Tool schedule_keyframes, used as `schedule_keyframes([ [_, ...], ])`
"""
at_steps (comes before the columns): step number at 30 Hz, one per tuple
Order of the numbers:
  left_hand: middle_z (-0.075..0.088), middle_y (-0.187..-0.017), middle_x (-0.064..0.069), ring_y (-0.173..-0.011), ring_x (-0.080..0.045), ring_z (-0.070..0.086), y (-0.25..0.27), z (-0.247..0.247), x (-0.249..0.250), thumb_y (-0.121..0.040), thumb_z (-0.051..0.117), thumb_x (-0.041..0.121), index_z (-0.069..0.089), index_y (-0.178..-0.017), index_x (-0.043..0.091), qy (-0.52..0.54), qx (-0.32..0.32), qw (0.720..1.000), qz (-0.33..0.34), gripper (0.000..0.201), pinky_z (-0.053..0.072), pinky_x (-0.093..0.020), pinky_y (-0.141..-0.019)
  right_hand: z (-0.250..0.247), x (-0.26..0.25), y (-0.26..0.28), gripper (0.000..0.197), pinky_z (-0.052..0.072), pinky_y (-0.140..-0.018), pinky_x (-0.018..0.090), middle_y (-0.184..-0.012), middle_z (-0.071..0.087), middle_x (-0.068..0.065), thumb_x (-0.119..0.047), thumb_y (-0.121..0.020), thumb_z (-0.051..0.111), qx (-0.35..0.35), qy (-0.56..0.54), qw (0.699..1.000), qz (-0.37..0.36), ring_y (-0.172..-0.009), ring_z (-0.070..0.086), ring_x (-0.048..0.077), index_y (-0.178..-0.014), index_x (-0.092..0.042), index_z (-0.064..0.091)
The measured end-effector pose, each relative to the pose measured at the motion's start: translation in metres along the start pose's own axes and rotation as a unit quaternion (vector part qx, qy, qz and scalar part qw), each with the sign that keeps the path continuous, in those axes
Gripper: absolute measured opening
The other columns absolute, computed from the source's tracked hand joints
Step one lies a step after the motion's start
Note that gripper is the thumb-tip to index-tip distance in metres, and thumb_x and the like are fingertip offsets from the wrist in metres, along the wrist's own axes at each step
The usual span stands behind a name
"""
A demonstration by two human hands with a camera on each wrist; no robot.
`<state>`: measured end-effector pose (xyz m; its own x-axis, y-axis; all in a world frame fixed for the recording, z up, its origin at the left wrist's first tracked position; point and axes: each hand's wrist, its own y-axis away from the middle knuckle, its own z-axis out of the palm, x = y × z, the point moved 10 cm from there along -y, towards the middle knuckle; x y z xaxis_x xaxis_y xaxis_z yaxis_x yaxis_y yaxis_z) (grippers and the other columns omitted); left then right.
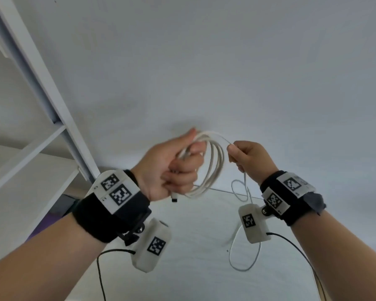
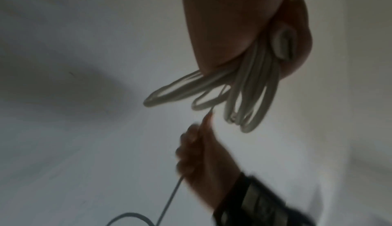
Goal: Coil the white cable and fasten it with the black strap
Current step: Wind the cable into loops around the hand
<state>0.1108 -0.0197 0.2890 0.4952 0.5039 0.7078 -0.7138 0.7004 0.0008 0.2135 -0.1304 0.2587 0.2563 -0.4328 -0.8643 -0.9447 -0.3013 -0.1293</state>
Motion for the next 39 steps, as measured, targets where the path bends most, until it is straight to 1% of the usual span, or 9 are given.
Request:
schedule_keyframes([
  [7, 0.03, -0.047, 0.003, -0.034, -0.011, 0.028, 0.012, 0.014, 0.071, -0.097, 0.032, 0.041, 0.043, -0.08, 0.012, 0.085, -0.078, 0.99, 0.083, 0.035, 0.023, -0.022, -0.036, 0.011, 0.067, 0.02, 0.034, 0.045, -0.066, 0.026, -0.051, 0.046, -0.01, -0.017, -0.094, 0.044, -0.029, -0.054, 0.994, 0.087, -0.051, 0.043, 0.006, -0.063, -0.014, 0.054],
  [15, 0.028, -0.048, 0.004, -0.034, -0.011, 0.026, 0.011, -0.006, 0.09, -0.099, 0.023, 0.047, 0.044, -0.079, 0.013, 0.091, -0.045, 0.988, 0.12, 0.044, 0.023, -0.023, -0.036, 0.023, 0.08, 0.031, 0.028, 0.04, -0.068, 0.029, -0.055, 0.051, -0.004, -0.012, -0.093, 0.046, -0.085, -0.026, 0.992, 0.086, -0.054, 0.045, 0.012, -0.068, -0.018, 0.056],
  [21, 0.025, -0.047, 0.007, -0.033, -0.007, 0.021, 0.011, -0.027, 0.094, -0.1, 0.02, 0.046, 0.045, -0.076, 0.017, 0.047, 0.011, 0.986, 0.157, 0.045, 0.024, -0.02, -0.033, 0.017, 0.091, 0.036, 0.015, 0.051, -0.071, 0.037, -0.059, 0.049, 0.001, -0.012, -0.093, 0.047, -0.066, -0.075, 0.986, 0.135, -0.055, 0.045, 0.011, -0.079, -0.015, 0.052],
  [23, 0.029, -0.043, 0.005, -0.033, -0.005, 0.018, 0.01, -0.035, 0.095, -0.1, 0.021, 0.045, 0.045, -0.074, 0.018, 0.03, 0.053, 0.983, 0.174, 0.044, 0.025, -0.017, -0.032, 0.014, 0.094, 0.037, 0.012, 0.051, -0.058, 0.032, -0.061, 0.045, 0.003, -0.014, -0.093, 0.048, -0.046, -0.078, 0.984, 0.154, -0.055, 0.04, 0.013, -0.081, -0.015, 0.049],
  [26, 0.037, -0.042, 0.006, -0.03, -0.005, 0.02, 0.01, -0.045, 0.097, -0.099, 0.024, 0.042, 0.042, -0.073, 0.021, -0.018, 0.128, 0.972, 0.198, 0.038, 0.026, -0.015, -0.033, 0.013, 0.088, 0.036, 0.009, 0.036, -0.05, 0.023, -0.059, 0.047, -0.002, -0.02, -0.09, 0.052, -0.034, 0.053, 0.99, 0.124, -0.051, 0.038, 0.012, -0.082, -0.015, 0.054],
  [29, 0.038, -0.047, 0.008, -0.033, -0.004, 0.032, 0.009, -0.053, 0.098, -0.099, 0.029, 0.037, 0.041, -0.073, 0.021, -0.034, 0.176, 0.962, 0.204, 0.033, 0.034, -0.016, -0.039, 0.021, 0.075, 0.038, 0.009, 0.038, -0.056, 0.022, -0.064, 0.053, -0.007, -0.023, -0.088, 0.054, -0.052, 0.164, 0.982, 0.076, -0.053, 0.044, 0.01, -0.079, -0.021, 0.057],
  [34, 0.064, -0.068, 0.002, -0.069, -0.018, 0.066, 0.005, -0.064, 0.093, -0.1, 0.036, 0.033, 0.045, -0.072, 0.017, -0.051, 0.232, 0.947, 0.216, 0.033, 0.057, -0.034, -0.076, 0.039, 0.049, 0.046, 0.011, 0.046, -0.061, 0.027, -0.063, 0.051, -0.012, -0.027, -0.089, 0.052, -0.108, 0.28, 0.954, 0.025, -0.059, 0.048, 0.009, -0.081, -0.023, 0.058],
  [37, 0.068, -0.111, -0.006, -0.109, -0.033, 0.062, -0.002, -0.064, 0.087, -0.101, 0.034, 0.031, 0.046, -0.073, 0.017, -0.131, 0.249, 0.941, 0.19, 0.033, 0.047, -0.049, -0.096, 0.053, 0.032, 0.05, 0.014, 0.044, -0.063, 0.027, -0.07, 0.052, -0.01, -0.03, -0.091, 0.048, -0.146, 0.345, 0.927, -0.01, -0.069, 0.051, 0.013, -0.088, -0.023, 0.06],
  [39, 0.059, -0.129, -0.006, -0.12, -0.036, 0.054, -0.005, -0.068, 0.083, -0.101, 0.035, 0.031, 0.048, -0.08, 0.018, -0.183, 0.276, 0.929, 0.165, 0.028, 0.04, -0.053, -0.101, 0.063, 0.02, 0.054, 0.016, 0.043, -0.065, 0.027, -0.08, 0.058, -0.006, -0.032, -0.092, 0.046, -0.168, 0.372, 0.913, -0.029, -0.075, 0.052, 0.014, -0.091, -0.024, 0.06],
])
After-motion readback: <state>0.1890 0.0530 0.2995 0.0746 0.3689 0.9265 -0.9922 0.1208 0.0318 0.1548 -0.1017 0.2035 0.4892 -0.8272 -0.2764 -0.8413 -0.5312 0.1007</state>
